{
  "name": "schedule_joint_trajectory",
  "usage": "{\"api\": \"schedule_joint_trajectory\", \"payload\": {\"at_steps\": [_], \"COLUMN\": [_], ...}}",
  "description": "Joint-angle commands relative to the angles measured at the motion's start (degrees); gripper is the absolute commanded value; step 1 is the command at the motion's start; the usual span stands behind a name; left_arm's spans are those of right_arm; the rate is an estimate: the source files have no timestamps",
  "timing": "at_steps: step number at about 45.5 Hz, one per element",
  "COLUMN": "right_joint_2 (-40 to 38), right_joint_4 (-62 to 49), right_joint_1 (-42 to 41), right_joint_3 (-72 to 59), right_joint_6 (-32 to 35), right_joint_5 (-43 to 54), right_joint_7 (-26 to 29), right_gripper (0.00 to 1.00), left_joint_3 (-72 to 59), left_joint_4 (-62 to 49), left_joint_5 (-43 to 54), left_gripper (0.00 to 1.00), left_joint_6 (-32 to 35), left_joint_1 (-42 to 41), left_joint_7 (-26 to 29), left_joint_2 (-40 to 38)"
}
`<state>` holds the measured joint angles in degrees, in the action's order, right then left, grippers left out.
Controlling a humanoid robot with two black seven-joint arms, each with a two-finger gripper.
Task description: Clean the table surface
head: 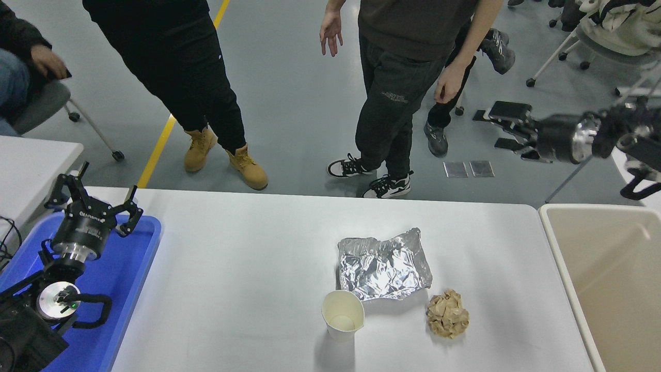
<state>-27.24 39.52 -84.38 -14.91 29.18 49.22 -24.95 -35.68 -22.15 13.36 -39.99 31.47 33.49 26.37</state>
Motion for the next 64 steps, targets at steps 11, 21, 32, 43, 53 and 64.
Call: {"api": "schedule_joint_trajectory", "payload": {"at_steps": [11,21,32,43,53,64], "right_joint_2": [18.44,25.03,27.24,27.24,27.24,27.24], "right_joint_4": [6.36,6.8,6.63,6.98,7.94,13.3], "right_joint_1": [-8.79,-9.14,-10.63,-10.37,-9.58,-7.12], "right_joint_3": [-12.86,-14.09,-17.61,-17.79,-17.96,-16.82], "right_joint_6": [3.08,3.08,3.08,3.08,3.08,2.64], "right_joint_5": [11.08,17.14,17.41,17.41,17.41,17.23], "right_joint_7": [-0.8,-0.8,-0.8,-0.8,-0.8,-0.45], "right_gripper": [0.99,0.99,0.99,0.99,0.99,0.99], "left_joint_3": [-0.01,-0.01,-0.01,-0.01,-0.01,-0.01], "left_joint_4": [0.0,0.0,0.0,0.0,0.0,0.0], "left_joint_5": [0.0,0.0,0.0,0.0,0.0,0.0], "left_gripper": [1.0,1.0,1.0,1.0,1.0,1.0], "left_joint_6": [0.0,0.0,0.0,0.0,0.0,0.0], "left_joint_1": [0.0,0.0,0.0,0.0,0.0,0.0], "left_joint_7": [0.0,0.0,0.0,0.0,0.0,0.0], "left_joint_2": [0.0,0.0,0.0,0.0,-0.09,0.0]}}
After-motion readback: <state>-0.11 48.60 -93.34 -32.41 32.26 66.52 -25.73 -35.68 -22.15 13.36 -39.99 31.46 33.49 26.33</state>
